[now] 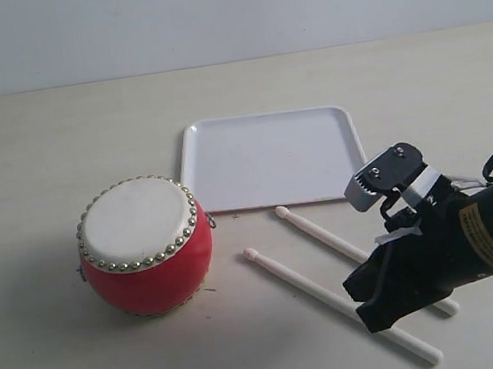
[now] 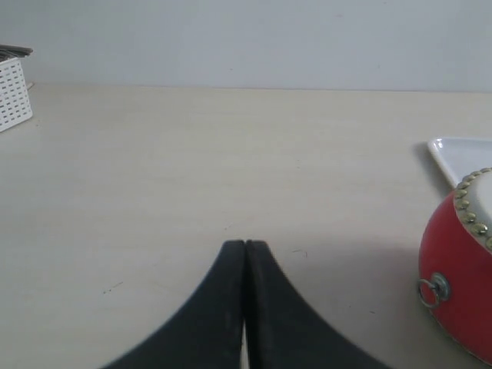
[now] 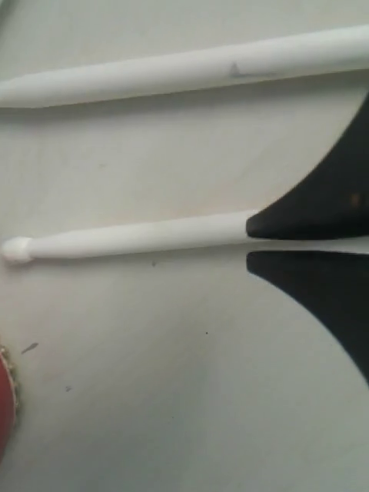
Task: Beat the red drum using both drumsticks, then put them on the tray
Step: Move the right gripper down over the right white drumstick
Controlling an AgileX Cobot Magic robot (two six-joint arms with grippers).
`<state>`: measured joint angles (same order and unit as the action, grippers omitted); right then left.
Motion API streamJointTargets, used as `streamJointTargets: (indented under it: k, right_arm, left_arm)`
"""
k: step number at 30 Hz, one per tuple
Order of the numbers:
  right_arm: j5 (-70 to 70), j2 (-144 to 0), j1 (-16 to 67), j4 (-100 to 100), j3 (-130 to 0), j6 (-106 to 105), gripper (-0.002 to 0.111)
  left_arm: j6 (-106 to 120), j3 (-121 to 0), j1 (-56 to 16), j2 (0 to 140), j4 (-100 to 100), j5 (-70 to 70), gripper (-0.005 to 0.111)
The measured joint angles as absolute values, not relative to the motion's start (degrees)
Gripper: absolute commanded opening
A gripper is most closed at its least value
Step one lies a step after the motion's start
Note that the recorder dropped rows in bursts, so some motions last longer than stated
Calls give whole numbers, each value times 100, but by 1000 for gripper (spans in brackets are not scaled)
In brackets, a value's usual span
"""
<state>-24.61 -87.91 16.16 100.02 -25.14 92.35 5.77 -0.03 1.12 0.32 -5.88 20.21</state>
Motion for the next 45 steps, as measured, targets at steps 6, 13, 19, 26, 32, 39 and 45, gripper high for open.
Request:
streamJointTargets:
  k: [6, 13, 19, 26, 32, 39, 45]
  right_arm:
    - [-2389, -8891, 1616, 10002, -2511, 9227, 0]
    - [-2465, -8891, 1616, 10002, -2511, 9417, 19]
    - [-2472, -8891, 1616, 10002, -2511, 9431, 24]
    - [-2383, -8960, 1616, 10002, -2324, 9458, 28]
    - [-2168, -9064, 1616, 10002, -2277, 9467, 27]
    - [-2166, -9163, 1616, 10002, -2263, 9591, 27]
    - [-2157, -9388, 1616, 9963, -2252, 9834, 27]
  left_arm:
    - [577, -3, 112, 32, -588, 2034, 0]
    - [577, -3, 112, 32, -588, 2034, 0]
    - [577, -3, 112, 32, -588, 2034, 0]
    - [577, -3, 112, 32, -588, 2034, 0]
    - [577, -3, 112, 32, -588, 2034, 0]
    - [577, -3, 112, 32, -588, 2045, 0]
    - [577, -3, 112, 32, -588, 2045, 0]
